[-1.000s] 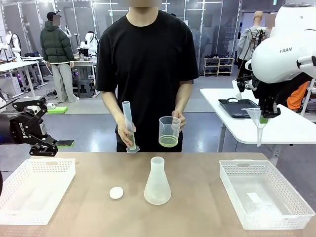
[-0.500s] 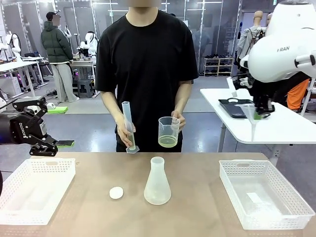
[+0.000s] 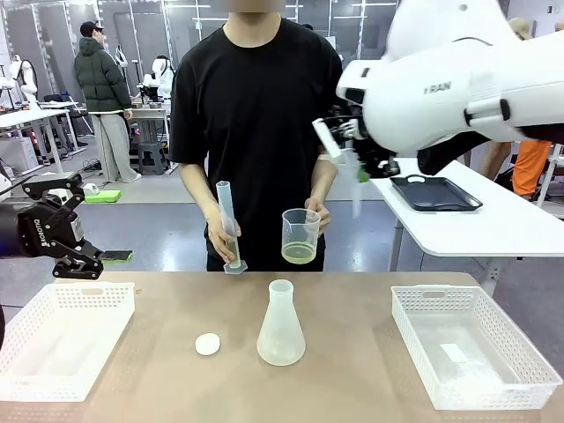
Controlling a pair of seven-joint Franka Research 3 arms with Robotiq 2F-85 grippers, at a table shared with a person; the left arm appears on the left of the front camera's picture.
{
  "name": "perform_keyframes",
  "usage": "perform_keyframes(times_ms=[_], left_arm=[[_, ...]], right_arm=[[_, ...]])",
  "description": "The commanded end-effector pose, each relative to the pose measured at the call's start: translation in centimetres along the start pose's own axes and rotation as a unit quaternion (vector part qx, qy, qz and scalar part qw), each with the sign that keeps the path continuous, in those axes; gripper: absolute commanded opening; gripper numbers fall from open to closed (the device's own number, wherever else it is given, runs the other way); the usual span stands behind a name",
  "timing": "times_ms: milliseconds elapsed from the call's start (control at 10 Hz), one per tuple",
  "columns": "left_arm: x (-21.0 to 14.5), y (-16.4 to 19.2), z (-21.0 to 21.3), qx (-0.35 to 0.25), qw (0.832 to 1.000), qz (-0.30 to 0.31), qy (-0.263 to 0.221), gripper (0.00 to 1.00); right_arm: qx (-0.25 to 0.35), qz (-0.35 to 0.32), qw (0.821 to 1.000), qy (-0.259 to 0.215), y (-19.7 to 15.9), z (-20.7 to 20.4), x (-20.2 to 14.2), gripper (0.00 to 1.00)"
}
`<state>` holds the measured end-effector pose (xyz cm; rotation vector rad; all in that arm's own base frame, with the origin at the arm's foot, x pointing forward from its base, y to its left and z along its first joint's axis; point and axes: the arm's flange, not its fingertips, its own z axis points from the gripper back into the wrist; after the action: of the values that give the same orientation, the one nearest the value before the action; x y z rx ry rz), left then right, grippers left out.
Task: Prepare the solutions needed for the experiment.
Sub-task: Pick up the Plastic Funnel and insert it into the Big flask.
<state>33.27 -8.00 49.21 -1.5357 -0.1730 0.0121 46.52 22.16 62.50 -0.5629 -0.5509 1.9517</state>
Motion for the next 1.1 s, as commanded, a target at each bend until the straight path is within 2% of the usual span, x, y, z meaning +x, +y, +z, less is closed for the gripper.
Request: perform_keyframes(times_ms=[0,400,700,1000], left_arm=[[-0.1,-0.1,-0.1,-0.006,1.000,0.000,0.003,1.00],[-0.1,-0.1,-0.1,-0.006,1.000,0.000,0.003,1.00],[-0.1,-0.1,-0.1,-0.006,1.000,0.000,0.003,1.00],[-0.1,-0.1,-0.1,-0.006,1.000,0.000,0.003,1.00]], right_arm=[[-0.024,0.068,0.996,-0.055,-0.3,-0.5,1.9,0.06],[-0.057,0.143,0.979,-0.137,2.1,0.8,6.9,0.06],[-0.047,0.170,0.974,-0.141,4.6,0.8,8.0,0.06],[-0.033,0.179,0.969,-0.170,5.8,0.3,7.9,0.06]])
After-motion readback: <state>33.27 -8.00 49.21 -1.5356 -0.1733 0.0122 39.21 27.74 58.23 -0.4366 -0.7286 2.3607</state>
